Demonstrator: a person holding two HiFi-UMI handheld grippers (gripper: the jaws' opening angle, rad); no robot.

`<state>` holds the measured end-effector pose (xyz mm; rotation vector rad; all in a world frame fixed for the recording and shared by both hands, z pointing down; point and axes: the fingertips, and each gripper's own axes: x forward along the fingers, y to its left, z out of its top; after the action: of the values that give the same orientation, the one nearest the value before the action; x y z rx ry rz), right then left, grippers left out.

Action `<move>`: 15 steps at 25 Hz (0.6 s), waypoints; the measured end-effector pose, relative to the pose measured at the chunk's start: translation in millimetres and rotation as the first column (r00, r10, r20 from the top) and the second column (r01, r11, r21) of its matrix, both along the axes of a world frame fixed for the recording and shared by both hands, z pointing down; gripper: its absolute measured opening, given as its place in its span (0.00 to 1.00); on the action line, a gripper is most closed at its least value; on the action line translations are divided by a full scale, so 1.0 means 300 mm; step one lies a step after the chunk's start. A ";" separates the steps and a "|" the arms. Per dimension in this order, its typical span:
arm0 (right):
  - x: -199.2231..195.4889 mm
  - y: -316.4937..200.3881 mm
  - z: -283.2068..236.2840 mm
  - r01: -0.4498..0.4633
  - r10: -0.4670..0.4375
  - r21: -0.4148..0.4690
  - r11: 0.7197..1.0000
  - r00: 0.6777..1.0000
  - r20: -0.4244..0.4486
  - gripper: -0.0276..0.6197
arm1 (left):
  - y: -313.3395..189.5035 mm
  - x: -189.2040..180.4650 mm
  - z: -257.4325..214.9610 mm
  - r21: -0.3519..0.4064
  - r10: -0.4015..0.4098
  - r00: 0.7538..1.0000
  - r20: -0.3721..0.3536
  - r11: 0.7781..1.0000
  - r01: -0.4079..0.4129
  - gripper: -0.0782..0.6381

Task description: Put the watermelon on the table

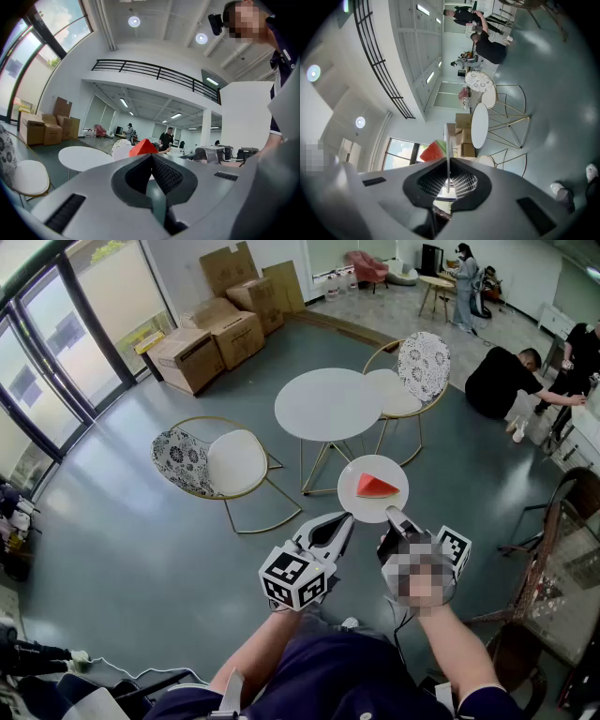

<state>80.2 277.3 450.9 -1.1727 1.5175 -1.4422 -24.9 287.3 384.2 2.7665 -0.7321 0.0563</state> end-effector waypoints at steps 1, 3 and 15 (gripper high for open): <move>0.000 -0.001 0.000 0.001 -0.001 0.001 1.000 1.000 -0.001 0.07 | -0.001 -0.001 0.001 -0.001 -0.001 1.000 0.002 1.000 0.001 0.12; 0.000 -0.004 0.000 0.003 -0.003 0.005 1.000 1.000 -0.001 0.07 | -0.002 -0.002 0.003 -0.002 -0.002 1.000 0.004 1.000 0.002 0.12; -0.003 -0.010 0.002 0.018 -0.019 0.021 1.000 1.000 0.019 0.07 | 0.002 -0.001 0.011 0.002 -0.014 1.000 0.013 1.000 0.014 0.12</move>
<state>79.4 274.2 451.6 -1.1323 1.5303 -1.4425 -25.3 287.8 387.5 2.7656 -0.7549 0.0713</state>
